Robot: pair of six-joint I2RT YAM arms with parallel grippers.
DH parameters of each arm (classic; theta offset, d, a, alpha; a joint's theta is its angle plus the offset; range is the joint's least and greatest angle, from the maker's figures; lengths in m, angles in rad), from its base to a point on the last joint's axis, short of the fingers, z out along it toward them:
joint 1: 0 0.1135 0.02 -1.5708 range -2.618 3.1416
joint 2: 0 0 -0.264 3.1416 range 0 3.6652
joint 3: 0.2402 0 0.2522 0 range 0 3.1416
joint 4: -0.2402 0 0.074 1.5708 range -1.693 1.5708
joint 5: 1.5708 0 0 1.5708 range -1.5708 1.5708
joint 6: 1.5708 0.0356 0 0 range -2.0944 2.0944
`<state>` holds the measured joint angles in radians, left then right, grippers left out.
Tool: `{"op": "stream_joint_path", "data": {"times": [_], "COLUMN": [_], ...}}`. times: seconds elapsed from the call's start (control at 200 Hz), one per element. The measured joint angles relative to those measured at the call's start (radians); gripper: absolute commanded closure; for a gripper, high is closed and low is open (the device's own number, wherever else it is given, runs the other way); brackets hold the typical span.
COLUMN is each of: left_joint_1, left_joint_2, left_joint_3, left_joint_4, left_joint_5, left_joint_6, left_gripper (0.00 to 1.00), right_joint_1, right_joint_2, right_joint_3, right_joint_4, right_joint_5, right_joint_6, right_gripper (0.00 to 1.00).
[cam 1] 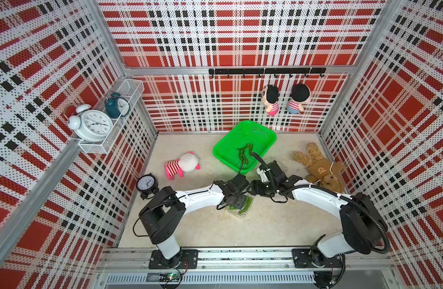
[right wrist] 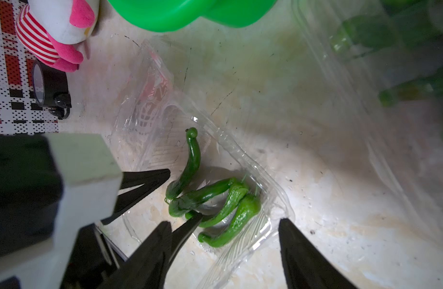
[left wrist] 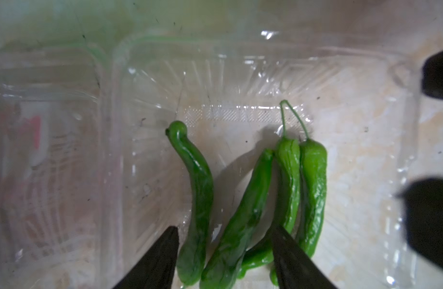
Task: Take small green peppers out of containers
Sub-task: Pick up the green pepper from the packing box.
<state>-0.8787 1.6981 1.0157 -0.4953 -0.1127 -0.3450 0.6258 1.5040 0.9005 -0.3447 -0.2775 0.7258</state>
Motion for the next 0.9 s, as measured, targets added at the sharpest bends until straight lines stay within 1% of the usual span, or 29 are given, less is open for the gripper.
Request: {"op": "stream_joint_path", "data": {"times": [0.306, 0.366, 0.411, 0.501, 0.551, 0.737, 0.902], "left_joint_1": [-0.017, -0.021, -0.024, -0.031, -0.034, -0.040, -0.047], "left_joint_2": [0.038, 0.049, 0.057, 0.070, 0.074, 0.077, 0.078], "left_joint_3": [0.000, 0.000, 0.000, 0.000, 0.000, 0.000, 0.001], "left_joint_4": [0.023, 0.028, 0.032, 0.037, 0.039, 0.044, 0.044], "left_joint_5": [0.001, 0.002, 0.003, 0.006, 0.008, 0.008, 0.008], "left_joint_6": [-0.002, -0.002, -0.004, -0.007, -0.010, -0.013, -0.014], "left_gripper": [0.36, 0.38, 0.42, 0.59, 0.65, 0.78, 0.85], "right_joint_1": [0.000, 0.000, 0.000, 0.000, 0.000, 0.000, 0.000], "right_joint_2": [0.000, 0.000, 0.000, 0.000, 0.000, 0.000, 0.000], "right_joint_3": [0.000, 0.000, 0.000, 0.000, 0.000, -0.002, -0.006], "right_joint_4": [-0.001, -0.001, -0.001, -0.001, -0.003, -0.008, -0.009], "right_joint_5": [-0.003, -0.003, -0.003, -0.003, -0.003, -0.002, -0.002], "right_joint_6": [-0.005, -0.008, -0.009, -0.012, -0.015, -0.023, -0.023], "right_gripper": [0.29, 0.29, 0.29, 0.29, 0.29, 0.29, 0.29]}}
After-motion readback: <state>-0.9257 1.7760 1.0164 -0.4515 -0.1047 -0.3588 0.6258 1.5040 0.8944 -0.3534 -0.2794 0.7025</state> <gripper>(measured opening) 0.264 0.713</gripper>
